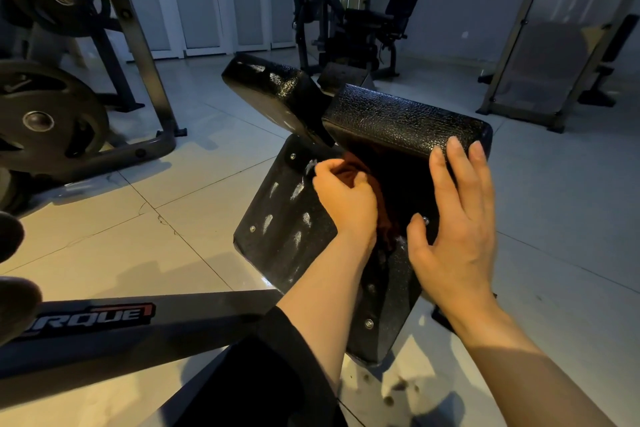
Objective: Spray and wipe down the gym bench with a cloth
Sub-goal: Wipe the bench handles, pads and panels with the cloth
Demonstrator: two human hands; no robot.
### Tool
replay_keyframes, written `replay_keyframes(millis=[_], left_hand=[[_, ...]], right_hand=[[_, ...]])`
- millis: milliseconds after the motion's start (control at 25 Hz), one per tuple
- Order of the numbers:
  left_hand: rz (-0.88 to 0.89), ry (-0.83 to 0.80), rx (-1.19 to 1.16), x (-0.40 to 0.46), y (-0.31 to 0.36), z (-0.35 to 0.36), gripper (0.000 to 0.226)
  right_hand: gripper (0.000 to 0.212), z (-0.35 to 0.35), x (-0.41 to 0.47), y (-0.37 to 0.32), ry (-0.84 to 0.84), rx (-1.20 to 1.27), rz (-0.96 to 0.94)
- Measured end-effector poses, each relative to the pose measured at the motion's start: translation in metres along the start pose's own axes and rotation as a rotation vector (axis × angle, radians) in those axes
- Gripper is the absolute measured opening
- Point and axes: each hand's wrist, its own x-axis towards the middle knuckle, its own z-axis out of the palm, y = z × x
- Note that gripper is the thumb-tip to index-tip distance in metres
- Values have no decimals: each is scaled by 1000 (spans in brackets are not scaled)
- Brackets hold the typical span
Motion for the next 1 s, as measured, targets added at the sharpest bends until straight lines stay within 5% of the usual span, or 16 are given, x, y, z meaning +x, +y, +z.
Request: replay_keyframes(millis=[80,240,320,440,640,800,880,1000], left_hand=[[103,58,8,-3,10,3,33],[-72,-253,46,-17,-2,5,33],[-138,-146,2,-14,-2,6,32],[-14,69,-67,-4,14,10,32],[-196,-249,14,-17,7,3,31],[75,232,-56,6,27,1,32],[220,216,-14,5,29,1,33],[161,-18,103,-8,15,-1,30]], right_hand=[[75,0,0,0,-3,-11,3],[75,0,-1,-2,-1,5,11],[75,0,0,-1,-1,2,7],[75,1,0,1,1,-10,-1],[75,2,-1,-1,9,9,11],[75,1,0,-1,2,-7,2],[76,1,0,-2,-10,-13,4],[78,2,-1,-2,-7,-7,16]])
